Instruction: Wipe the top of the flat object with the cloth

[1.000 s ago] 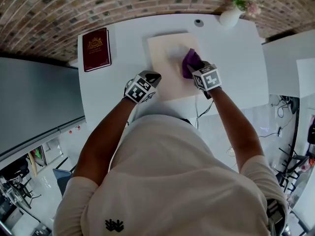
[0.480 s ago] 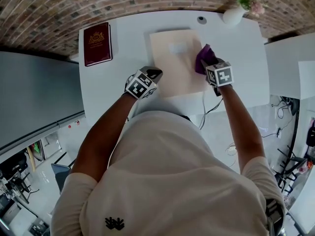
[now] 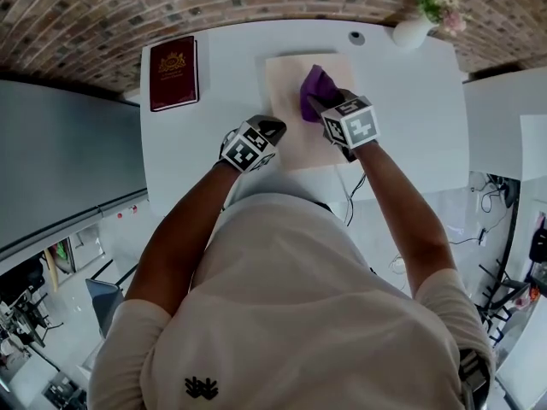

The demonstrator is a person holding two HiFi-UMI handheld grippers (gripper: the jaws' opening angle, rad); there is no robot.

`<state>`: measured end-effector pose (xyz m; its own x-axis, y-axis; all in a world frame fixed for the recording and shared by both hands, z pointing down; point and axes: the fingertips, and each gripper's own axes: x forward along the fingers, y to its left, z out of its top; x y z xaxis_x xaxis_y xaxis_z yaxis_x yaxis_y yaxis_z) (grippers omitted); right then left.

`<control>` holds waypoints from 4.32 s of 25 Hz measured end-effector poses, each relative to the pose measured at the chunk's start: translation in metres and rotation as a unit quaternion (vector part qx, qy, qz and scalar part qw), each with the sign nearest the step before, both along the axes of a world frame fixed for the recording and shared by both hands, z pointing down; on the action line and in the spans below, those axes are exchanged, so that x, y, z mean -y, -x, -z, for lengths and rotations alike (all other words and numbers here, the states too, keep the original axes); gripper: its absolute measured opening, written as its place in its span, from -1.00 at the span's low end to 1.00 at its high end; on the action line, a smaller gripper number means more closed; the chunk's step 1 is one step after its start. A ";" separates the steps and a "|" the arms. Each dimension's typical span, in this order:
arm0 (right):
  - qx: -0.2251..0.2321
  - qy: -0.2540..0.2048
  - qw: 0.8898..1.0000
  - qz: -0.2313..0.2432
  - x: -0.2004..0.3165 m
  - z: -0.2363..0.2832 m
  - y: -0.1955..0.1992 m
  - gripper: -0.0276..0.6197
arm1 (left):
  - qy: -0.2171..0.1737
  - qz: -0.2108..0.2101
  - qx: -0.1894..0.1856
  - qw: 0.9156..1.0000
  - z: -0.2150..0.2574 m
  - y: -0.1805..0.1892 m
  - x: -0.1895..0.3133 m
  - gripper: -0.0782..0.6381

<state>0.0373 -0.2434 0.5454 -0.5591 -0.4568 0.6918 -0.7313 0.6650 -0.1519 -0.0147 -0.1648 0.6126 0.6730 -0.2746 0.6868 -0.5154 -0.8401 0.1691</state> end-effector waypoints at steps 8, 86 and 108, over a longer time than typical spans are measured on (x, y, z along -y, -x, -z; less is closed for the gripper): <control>0.001 0.013 0.998 0.067 -0.006 -0.017 0.068 -0.68 | -0.004 0.000 0.001 1.000 0.000 0.000 0.001 -0.71; -0.070 0.015 0.997 -0.013 0.053 -0.051 -0.065 -0.68 | -0.001 0.001 0.005 1.000 0.000 -0.002 0.003 -0.71; -0.033 -0.014 0.999 0.011 0.063 -0.011 -0.021 -0.68 | -0.002 -0.004 0.006 1.000 -0.002 -0.002 0.003 -0.71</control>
<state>0.0582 -0.3063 0.5565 -0.5228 -0.4641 0.7150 -0.7237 0.6849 -0.0846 -0.0122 -0.1677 0.6146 0.6668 -0.2717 0.6939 -0.5109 -0.8446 0.1602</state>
